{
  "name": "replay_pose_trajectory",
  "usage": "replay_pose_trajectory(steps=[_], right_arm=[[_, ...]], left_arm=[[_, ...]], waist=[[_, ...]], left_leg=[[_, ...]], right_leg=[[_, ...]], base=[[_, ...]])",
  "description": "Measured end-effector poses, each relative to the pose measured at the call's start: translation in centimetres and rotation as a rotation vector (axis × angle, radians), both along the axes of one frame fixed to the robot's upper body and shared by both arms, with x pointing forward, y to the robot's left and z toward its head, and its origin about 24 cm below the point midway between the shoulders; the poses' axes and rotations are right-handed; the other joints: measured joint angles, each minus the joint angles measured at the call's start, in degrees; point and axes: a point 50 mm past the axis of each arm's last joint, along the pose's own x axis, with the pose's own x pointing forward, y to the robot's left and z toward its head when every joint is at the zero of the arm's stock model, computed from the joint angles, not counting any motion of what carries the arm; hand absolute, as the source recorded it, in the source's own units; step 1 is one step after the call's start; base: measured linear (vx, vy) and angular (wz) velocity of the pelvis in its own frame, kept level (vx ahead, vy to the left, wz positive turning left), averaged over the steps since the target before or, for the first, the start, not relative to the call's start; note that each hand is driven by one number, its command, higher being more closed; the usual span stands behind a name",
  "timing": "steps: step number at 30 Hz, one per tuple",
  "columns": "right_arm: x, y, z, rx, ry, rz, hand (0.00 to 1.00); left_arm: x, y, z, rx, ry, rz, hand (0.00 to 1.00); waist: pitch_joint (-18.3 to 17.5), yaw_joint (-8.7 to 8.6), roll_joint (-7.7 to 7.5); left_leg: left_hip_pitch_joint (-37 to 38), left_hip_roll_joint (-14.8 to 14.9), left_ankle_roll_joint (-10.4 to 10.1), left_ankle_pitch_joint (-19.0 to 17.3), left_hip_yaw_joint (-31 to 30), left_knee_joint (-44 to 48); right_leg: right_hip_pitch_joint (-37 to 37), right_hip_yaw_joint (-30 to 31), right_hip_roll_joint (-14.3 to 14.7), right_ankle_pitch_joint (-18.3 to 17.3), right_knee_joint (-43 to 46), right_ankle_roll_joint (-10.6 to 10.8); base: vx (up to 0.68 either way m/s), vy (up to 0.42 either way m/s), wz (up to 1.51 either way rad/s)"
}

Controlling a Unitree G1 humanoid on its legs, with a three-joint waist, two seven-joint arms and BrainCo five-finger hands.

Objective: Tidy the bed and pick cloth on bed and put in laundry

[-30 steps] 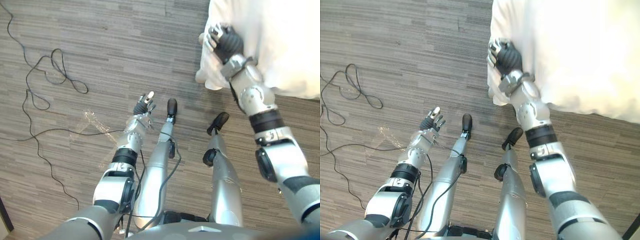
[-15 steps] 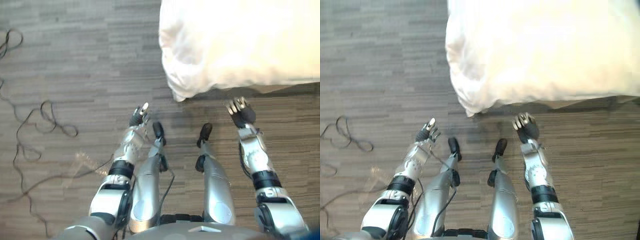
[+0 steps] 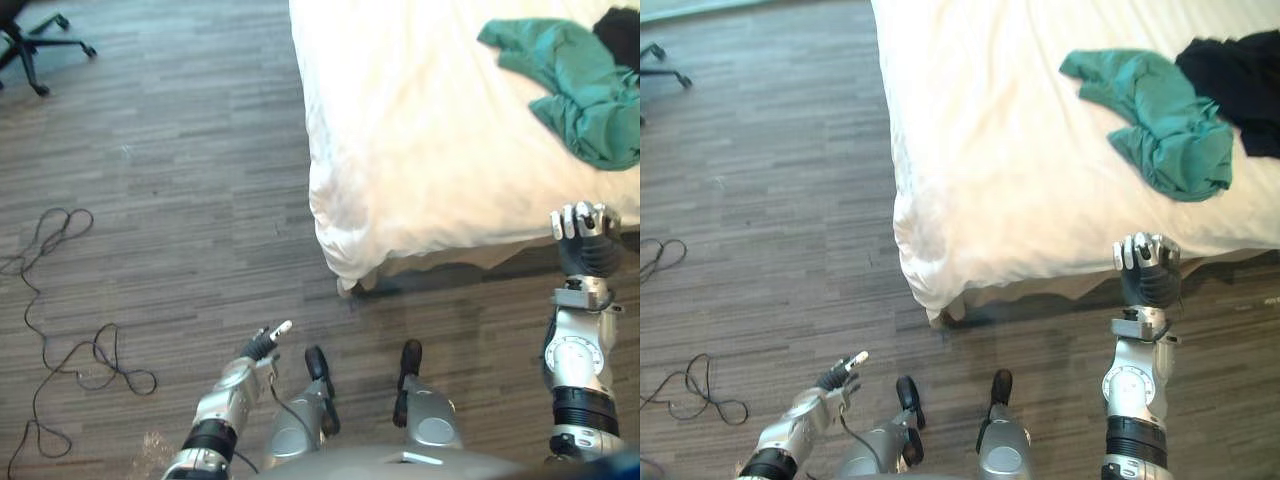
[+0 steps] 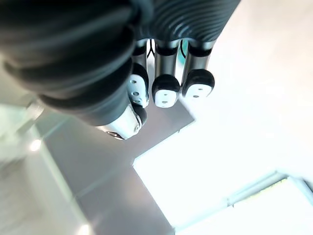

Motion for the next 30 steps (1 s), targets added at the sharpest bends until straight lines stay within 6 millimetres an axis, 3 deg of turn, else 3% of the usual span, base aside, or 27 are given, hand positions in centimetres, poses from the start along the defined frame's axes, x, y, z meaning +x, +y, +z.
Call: replay_pose_trajectory(steps=[3,6,8,9,11,14,17,20,24,28,30], right_arm=[[1.5,2.3,0.9,-0.081,0.016,0.190,1.00],[3.8,4.3,3.9,-0.186,-0.015,0.310,1.00],[6.9,6.4,9.5,-0.246,-0.133,0.360,1.00],[7.6,6.9,11.1,-0.254,-0.162,0.360,1.00],[9.4,8.3,17.5,-0.239,-0.246,0.321,1.00],[11.2,8.4,20.5,-0.123,-0.206,0.252,1.00],[11.5,7.9,21.9,-0.029,-0.203,0.176,1.00],[9.8,8.2,24.9,0.025,-0.351,0.179,1.00],[7.7,8.5,26.8,0.089,-0.461,0.169,1.00],[6.5,7.8,25.7,0.099,-0.493,0.146,1.00],[6.3,6.9,23.5,0.065,-0.473,0.105,1.00]], left_arm=[[-2.1,-0.5,-1.2,-0.005,0.063,-0.002,0.00],[-1.4,-1.8,-1.3,-0.016,0.044,-0.057,0.00],[1.8,-2.5,0.2,-0.028,-0.074,-0.072,0.00],[3.1,-2.5,0.9,-0.032,-0.117,-0.069,0.00],[8.2,-2.8,4.4,-0.020,-0.299,-0.084,0.00],[12.8,-4.3,8.1,-0.015,-0.436,-0.150,0.00],[16.0,-6.2,11.8,-0.016,-0.561,-0.210,0.00],[18.1,-7.5,15.0,-0.043,-0.652,-0.210,0.00],[19.8,-9.0,19.2,-0.184,-0.763,-0.100,0.00],[19.9,-8.7,19.2,-0.211,-0.725,-0.024,0.00],[19.6,-7.6,18.9,-0.205,-0.708,0.032,0.00]], waist=[[-2.06,-0.09,1.15],[-1.35,-0.32,3.38],[2.09,-0.41,4.90],[3.24,-0.31,5.24],[8.23,0.57,6.20],[9.92,3.12,6.62],[12.21,4.42,7.37],[12.48,4.55,7.76],[12.68,5.26,7.44],[13.16,4.99,6.69],[13.44,4.67,5.17]], left_leg=[[-0.17,-0.46,-0.70,-0.37,-0.35,-0.71],[-2.58,-1.26,-1.06,-0.14,-0.42,-0.92],[-7.78,-1.96,-1.93,0.45,-0.90,-0.93],[-9.48,-2.04,-2.33,0.74,-1.17,-0.92],[-15.83,-1.90,-3.05,3.89,-3.18,-0.69],[-23.41,-0.83,-0.85,7.90,-3.56,-0.64],[-28.14,-0.73,1.03,9.55,-4.57,-0.62],[-32.01,-0.82,1.02,10.03,-4.53,-0.62],[-35.78,-0.35,0.28,9.50,-2.78,-0.62],[-36.23,0.60,0.27,9.50,-0.80,-0.60],[-36.07,1.76,0.25,8.86,0.22,0.75]], right_leg=[[-0.17,-0.25,-0.63,-0.18,-0.71,0.12],[-2.73,-0.06,-1.33,1.05,-0.75,0.17],[-8.39,0.28,-2.04,2.88,-0.62,-0.12],[-10.02,0.42,-2.02,3.58,-0.78,-0.43],[-15.32,0.69,-1.39,6.87,-2.59,-1.38],[-22.86,1.10,0.20,9.54,-2.72,-2.95],[-27.62,1.36,0.59,10.39,-2.70,-3.33],[-31.59,1.83,0.50,11.11,-2.70,-3.37],[-37.34,3.94,0.50,10.80,-0.38,-3.53],[-38.96,4.87,0.84,9.97,1.14,-3.92],[-39.01,5.29,1.60,9.36,2.01,-4.33]], base=[[-0.05,0.036,0.02],[-0.10,0.058,-0.01],[-0.13,0.055,-0.03],[-0.16,0.026,0.04],[-0.16,-0.011,0.14],[-0.15,-0.075,-0.01],[-0.05,-0.033,0.02],[-0.02,0.028,0.02],[0.01,0.060,-0.13],[0.05,0.061,-0.18],[0.05,0.030,-0.18]])
